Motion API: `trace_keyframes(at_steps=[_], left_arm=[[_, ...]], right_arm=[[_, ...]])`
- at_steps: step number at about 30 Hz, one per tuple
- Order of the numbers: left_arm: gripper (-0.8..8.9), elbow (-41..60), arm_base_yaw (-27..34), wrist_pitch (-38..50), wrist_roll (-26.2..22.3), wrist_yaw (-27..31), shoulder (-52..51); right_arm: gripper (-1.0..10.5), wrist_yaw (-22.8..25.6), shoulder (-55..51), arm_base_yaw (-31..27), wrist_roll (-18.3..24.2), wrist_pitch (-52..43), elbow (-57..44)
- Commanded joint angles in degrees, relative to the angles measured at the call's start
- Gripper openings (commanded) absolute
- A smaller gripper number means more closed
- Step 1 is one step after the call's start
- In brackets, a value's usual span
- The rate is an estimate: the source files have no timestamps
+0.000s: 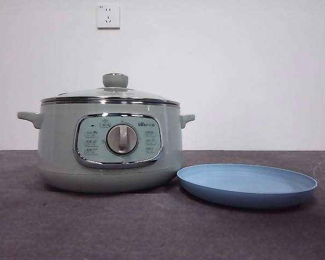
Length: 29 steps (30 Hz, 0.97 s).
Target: Take the corn out from the steamer,put the corn on the plate,close the lid
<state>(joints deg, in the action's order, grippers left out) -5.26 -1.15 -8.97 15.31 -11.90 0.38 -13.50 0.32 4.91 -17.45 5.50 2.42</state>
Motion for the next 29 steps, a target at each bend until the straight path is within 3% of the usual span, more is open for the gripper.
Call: trace_keyframes(at_steps=[1, 10, 22, 24, 29], left_arm=[[-0.06, -3.7, 0.1, -0.7, 1.5, -0.5, 0.3], [-0.07, -17.0, 0.1, -8.3, 1.2, -3.4, 6.4], [-0.07, -35.4, 0.1, -19.6, -0.7, -14.1, 20.5], [-0.07, -38.1, 0.1, -22.6, -1.1, -14.6, 22.8], [-0.07, -44.5, 0.1, -30.7, -7.7, -16.2, 28.5]], right_arm=[[-0.1, -0.2, 0.9, 0.0, -3.9, -0.8, 3.1], [-0.1, -7.0, 12.9, 0.1, -3.5, 1.0, 17.0], [-0.1, -27.7, 37.3, 0.1, 10.2, 19.7, 45.2], [-0.1, -29.8, 40.1, 0.2, 12.0, 23.1, 49.1], [-0.1, -31.6, 45.9, 1.0, 15.6, 33.2, 57.4]])
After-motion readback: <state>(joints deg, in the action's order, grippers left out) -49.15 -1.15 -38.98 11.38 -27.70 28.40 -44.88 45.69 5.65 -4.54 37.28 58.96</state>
